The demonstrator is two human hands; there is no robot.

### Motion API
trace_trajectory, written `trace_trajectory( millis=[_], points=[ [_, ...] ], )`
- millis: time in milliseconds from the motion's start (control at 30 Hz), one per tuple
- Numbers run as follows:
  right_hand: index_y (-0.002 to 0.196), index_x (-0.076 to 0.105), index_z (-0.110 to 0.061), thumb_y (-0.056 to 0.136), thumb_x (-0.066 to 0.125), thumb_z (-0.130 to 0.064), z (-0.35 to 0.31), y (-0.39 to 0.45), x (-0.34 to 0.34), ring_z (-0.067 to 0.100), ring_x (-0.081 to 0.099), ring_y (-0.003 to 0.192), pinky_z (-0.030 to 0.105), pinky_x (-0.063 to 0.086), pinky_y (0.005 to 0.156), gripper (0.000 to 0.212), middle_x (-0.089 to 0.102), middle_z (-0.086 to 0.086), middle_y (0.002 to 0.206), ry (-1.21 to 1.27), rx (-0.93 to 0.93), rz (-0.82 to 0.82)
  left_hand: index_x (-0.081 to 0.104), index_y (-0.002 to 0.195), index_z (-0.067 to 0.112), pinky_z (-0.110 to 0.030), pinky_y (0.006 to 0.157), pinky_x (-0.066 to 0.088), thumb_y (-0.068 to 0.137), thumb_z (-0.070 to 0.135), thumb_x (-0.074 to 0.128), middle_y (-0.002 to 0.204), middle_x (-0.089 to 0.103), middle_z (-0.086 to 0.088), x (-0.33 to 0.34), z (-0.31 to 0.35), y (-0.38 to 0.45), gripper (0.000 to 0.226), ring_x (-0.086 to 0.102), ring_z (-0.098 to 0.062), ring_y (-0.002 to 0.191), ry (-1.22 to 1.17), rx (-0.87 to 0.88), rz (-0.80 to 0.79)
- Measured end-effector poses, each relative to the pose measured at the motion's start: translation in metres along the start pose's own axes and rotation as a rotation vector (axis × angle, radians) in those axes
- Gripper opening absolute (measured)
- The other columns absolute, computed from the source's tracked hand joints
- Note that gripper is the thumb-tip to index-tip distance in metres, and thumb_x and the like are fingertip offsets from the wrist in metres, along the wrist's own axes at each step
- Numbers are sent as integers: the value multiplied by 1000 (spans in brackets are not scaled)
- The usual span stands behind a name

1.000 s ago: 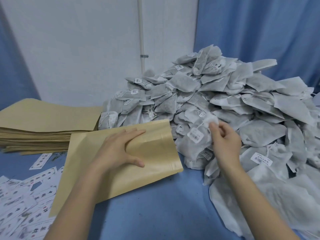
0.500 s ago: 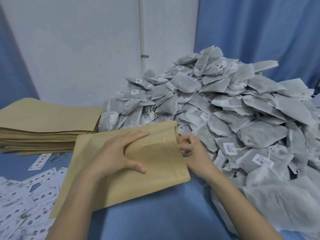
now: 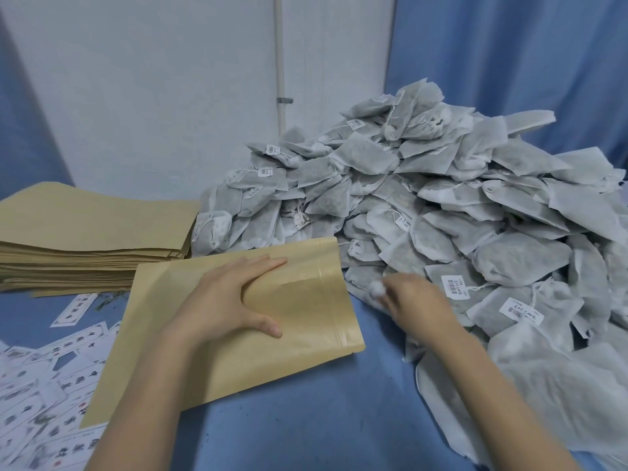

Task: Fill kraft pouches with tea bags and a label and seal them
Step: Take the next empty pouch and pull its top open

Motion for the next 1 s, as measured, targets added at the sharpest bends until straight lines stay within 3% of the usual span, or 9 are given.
trace_trajectory(
  millis=[133, 267, 400, 467, 600, 667, 800, 933, 1000],
  points=[
    [83, 53, -19, 93, 53, -27, 3, 2, -23, 1, 51, 61, 17, 43, 67, 13, 51, -11, 62, 721, 317, 376, 36, 124, 64, -33, 116, 21, 42, 43, 91, 147, 35, 20, -1, -1, 1, 100, 27, -5, 139, -5, -22, 14],
    [97, 56, -6, 97, 48, -17, -4, 2, -29, 12, 67, 71, 30, 58, 59, 14, 62, 4, 79, 1598, 499, 270, 38, 122, 65, -32, 115, 23, 42, 42, 91, 146, 37, 21, -2, 0, 0, 99, 28, -4, 138, -9, -23, 24],
    [115, 49, -3, 95, 48, -8, -18, -1, -23, 20, 67, 86, 28, 58, 59, 20, 62, 16, 103, 1817, 510, 201, 42, 115, 67, -3, 98, 25, 41, 37, 93, 130, 41, 39, -3, 0, -1, 96, 35, 19, 120, -75, 27, 37],
    [109, 49, -5, 93, 49, -5, -31, -4, -15, 17, 68, 78, 26, 57, 57, 15, 63, 12, 96, 1849, 468, 118, 45, 115, 66, 6, 88, 23, 41, 34, 93, 121, 42, 47, -4, 1, -2, 94, 33, 30, 113, -130, 51, 31],
    [91, 59, -19, 82, 67, -4, -48, -8, -8, 3, 59, 63, 16, 48, 62, 19, 58, -1, 89, 1334, 262, -8, 53, 120, 58, 5, 90, 26, 43, 34, 92, 124, 48, 43, -5, 4, -2, 89, 37, 24, 118, -179, 63, -14],
    [82, 65, -28, 76, 71, -2, -47, -8, -8, 5, 52, 73, 14, 44, 72, 27, 46, -2, 101, 869, 89, 6, 53, 118, 58, 5, 89, 26, 44, 34, 92, 120, 47, 47, -2, 4, -1, 87, 36, 27, 115, -165, 65, -46],
    [101, 73, -26, 85, 66, -21, -32, -6, 0, 15, 40, 109, 20, 33, 94, 18, 41, 1, 120, 503, -140, -199, 46, 112, 67, 6, 88, 25, 43, 36, 93, 110, 40, 55, 2, 1, 0, 89, 33, 33, 107, -103, 27, -53],
    [103, 73, -23, 86, 63, -34, 1, -3, 3, 31, 37, 123, 39, 32, 103, 22, 45, 13, 136, 86, 45, 156, 42, 114, 68, -11, 99, 27, 40, 41, 92, 124, 41, 44, 4, 0, 1, 93, 37, 14, 120, -67, 7, -10],
    [115, 66, -21, 87, 56, -46, 10, -5, 9, 33, 22, 137, 44, 21, 110, 38, 26, 16, 150, -133, 111, 111, 41, 114, 69, -17, 102, 27, 39, 44, 91, 133, 44, 33, 5, 0, 2, 94, 36, 8, 126, -55, 8, 0]
  ],
)
Point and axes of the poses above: each hand's wrist, its own y-axis towards the middle knuckle, its own x-axis out of the palm, z = x × y, the point moved 1 cm from there along y, towards the middle knuckle
